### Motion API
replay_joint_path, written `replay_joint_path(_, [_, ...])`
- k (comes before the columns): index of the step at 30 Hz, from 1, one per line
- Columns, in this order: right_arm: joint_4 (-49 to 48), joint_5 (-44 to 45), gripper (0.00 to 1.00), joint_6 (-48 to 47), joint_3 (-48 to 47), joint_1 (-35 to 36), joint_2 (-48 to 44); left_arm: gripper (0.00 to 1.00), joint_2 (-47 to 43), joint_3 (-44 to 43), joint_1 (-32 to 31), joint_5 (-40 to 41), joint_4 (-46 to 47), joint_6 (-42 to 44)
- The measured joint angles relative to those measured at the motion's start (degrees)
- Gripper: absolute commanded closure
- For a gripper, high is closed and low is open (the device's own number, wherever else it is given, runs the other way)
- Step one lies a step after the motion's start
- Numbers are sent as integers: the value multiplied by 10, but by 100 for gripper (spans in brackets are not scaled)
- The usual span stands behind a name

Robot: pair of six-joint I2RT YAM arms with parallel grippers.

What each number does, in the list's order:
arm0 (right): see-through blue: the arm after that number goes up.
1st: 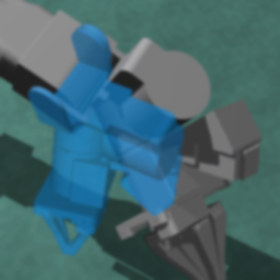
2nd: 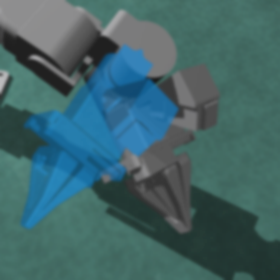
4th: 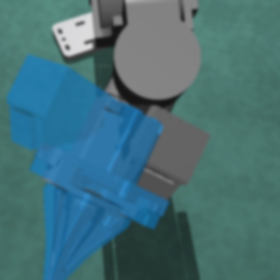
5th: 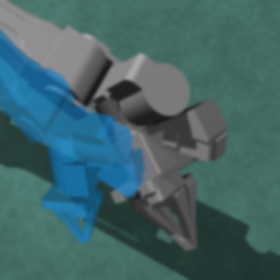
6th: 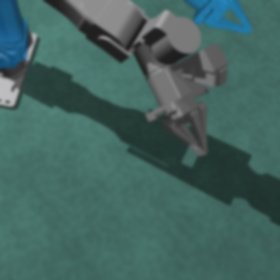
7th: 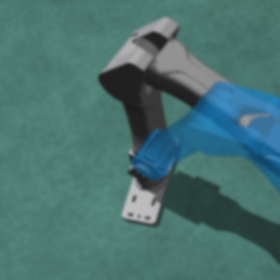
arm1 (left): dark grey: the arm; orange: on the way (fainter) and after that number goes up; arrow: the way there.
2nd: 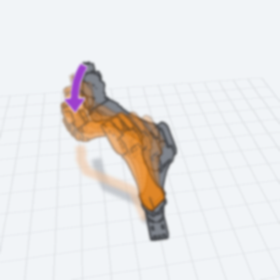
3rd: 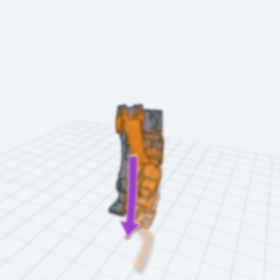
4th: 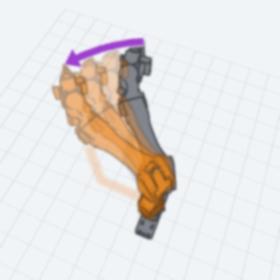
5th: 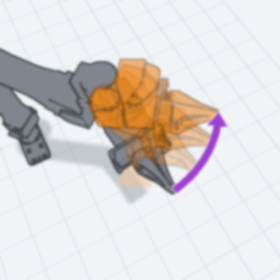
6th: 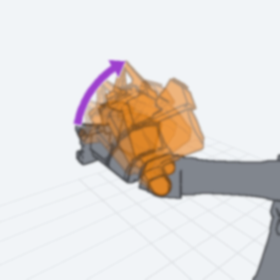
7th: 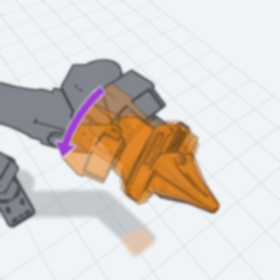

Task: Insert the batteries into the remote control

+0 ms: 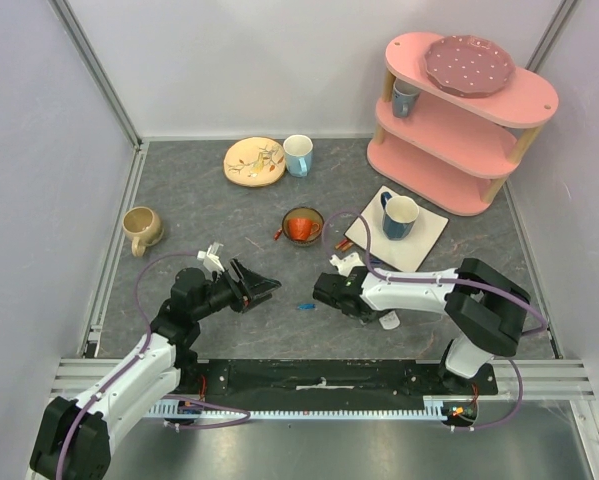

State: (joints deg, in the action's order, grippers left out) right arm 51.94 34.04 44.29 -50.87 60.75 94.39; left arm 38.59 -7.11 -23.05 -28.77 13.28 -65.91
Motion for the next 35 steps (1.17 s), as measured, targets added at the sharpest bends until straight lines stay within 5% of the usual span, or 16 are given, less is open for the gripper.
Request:
replay_joint_path(12, [-1,-69,36,16,-31,36,-27,23,0,0,0,0,-10,0])
replay_joint_path(21, [11,-38,33,18,-118,42,-170,12,11,-23,0,17,-75,46])
replay_joint_path(27, [-162,24,7,-3,12,43,-369,10,77,-121,0,59,-182,118])
replay_joint_path(35, [-279,71,2,-35,124,43,-400,12,91,-155,0,113,-250,142])
